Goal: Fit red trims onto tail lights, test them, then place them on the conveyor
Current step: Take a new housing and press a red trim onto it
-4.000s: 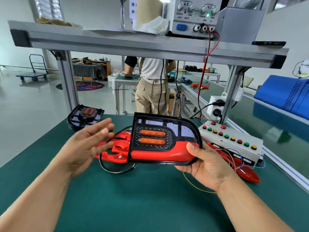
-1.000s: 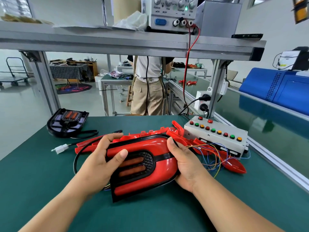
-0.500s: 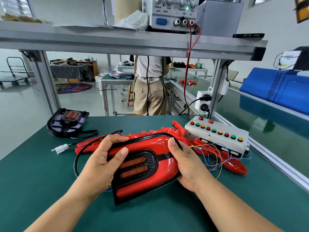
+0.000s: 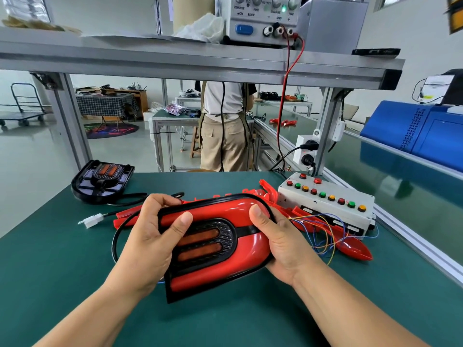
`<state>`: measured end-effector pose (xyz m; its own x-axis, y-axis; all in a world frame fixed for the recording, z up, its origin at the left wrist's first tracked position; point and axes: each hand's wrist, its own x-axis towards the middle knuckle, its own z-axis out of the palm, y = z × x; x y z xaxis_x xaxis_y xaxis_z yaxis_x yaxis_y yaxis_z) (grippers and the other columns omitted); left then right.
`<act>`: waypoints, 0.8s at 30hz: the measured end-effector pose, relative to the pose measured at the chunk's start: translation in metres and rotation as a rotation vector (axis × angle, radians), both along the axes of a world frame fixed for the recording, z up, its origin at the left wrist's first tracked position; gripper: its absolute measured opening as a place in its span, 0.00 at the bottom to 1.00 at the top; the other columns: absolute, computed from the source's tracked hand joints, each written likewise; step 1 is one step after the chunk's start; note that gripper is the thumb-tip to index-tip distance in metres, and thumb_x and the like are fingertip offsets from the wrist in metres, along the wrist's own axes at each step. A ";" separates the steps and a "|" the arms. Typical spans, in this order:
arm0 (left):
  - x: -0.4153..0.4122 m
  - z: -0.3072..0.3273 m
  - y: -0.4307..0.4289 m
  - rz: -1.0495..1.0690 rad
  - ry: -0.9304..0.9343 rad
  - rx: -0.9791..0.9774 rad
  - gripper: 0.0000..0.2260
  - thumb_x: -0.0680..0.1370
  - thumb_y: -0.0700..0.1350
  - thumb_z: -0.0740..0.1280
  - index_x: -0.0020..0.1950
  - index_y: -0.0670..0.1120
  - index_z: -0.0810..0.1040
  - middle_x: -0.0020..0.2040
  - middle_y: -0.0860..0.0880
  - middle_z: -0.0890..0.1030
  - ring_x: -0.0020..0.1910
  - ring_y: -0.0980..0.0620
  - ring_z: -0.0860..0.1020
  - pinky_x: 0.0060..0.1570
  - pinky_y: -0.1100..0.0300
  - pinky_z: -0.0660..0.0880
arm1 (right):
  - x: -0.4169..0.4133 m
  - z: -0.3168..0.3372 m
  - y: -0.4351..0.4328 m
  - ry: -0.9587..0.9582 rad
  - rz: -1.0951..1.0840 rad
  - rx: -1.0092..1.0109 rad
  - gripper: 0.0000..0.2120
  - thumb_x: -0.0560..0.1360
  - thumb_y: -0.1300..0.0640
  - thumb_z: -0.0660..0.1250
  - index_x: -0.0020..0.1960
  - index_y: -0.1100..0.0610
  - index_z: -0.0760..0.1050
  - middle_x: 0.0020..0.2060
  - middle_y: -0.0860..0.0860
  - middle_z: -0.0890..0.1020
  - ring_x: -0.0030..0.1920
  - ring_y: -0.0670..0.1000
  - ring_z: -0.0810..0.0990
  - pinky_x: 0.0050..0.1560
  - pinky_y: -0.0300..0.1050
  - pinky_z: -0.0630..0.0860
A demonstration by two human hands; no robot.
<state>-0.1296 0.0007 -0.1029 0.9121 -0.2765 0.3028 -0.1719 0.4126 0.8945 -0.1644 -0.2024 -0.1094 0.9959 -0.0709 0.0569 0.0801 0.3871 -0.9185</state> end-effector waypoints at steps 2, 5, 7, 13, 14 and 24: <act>0.000 -0.001 0.000 -0.010 0.022 -0.013 0.07 0.71 0.44 0.69 0.47 0.51 0.74 0.49 0.38 0.84 0.44 0.31 0.83 0.38 0.37 0.80 | 0.000 0.000 0.000 -0.004 -0.003 0.002 0.39 0.49 0.39 0.84 0.55 0.56 0.82 0.53 0.61 0.84 0.50 0.59 0.84 0.52 0.58 0.82; -0.001 -0.001 0.000 -0.017 0.032 0.000 0.06 0.72 0.45 0.69 0.46 0.52 0.74 0.47 0.39 0.84 0.43 0.32 0.84 0.37 0.39 0.81 | -0.001 -0.003 0.000 0.017 -0.024 -0.025 0.40 0.56 0.40 0.81 0.62 0.60 0.78 0.55 0.62 0.83 0.55 0.62 0.82 0.56 0.61 0.80; 0.001 -0.002 0.001 0.007 0.032 0.075 0.05 0.72 0.48 0.68 0.47 0.54 0.74 0.45 0.42 0.85 0.43 0.37 0.85 0.37 0.43 0.82 | -0.001 -0.006 0.001 0.049 -0.041 -0.039 0.37 0.61 0.42 0.75 0.64 0.62 0.76 0.56 0.62 0.83 0.58 0.64 0.81 0.59 0.63 0.77; 0.015 -0.001 0.018 0.266 -0.507 0.757 0.14 0.70 0.55 0.68 0.54 0.66 0.78 0.55 0.61 0.80 0.58 0.68 0.74 0.58 0.75 0.67 | 0.000 -0.006 0.002 0.134 -0.059 -0.091 0.47 0.53 0.30 0.77 0.61 0.61 0.79 0.54 0.62 0.84 0.57 0.64 0.81 0.60 0.66 0.76; 0.015 0.002 0.019 0.290 -0.552 0.780 0.14 0.70 0.53 0.69 0.55 0.63 0.80 0.58 0.61 0.79 0.60 0.69 0.73 0.59 0.78 0.64 | 0.001 -0.006 0.001 0.140 -0.061 -0.093 0.51 0.48 0.28 0.78 0.60 0.61 0.79 0.54 0.62 0.84 0.57 0.64 0.82 0.60 0.66 0.76; 0.012 0.005 0.015 0.552 -0.944 0.845 0.13 0.76 0.51 0.66 0.51 0.46 0.86 0.52 0.54 0.84 0.54 0.58 0.80 0.61 0.65 0.73 | 0.002 -0.006 0.001 0.124 -0.019 -0.033 0.44 0.55 0.27 0.72 0.59 0.59 0.80 0.54 0.60 0.84 0.56 0.61 0.83 0.58 0.63 0.78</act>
<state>-0.1181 0.0156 -0.0983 0.5073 -0.3570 0.7843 -0.8089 -0.5111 0.2906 -0.1623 -0.2017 -0.1158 0.9938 -0.0903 -0.0642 -0.0280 0.3557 -0.9342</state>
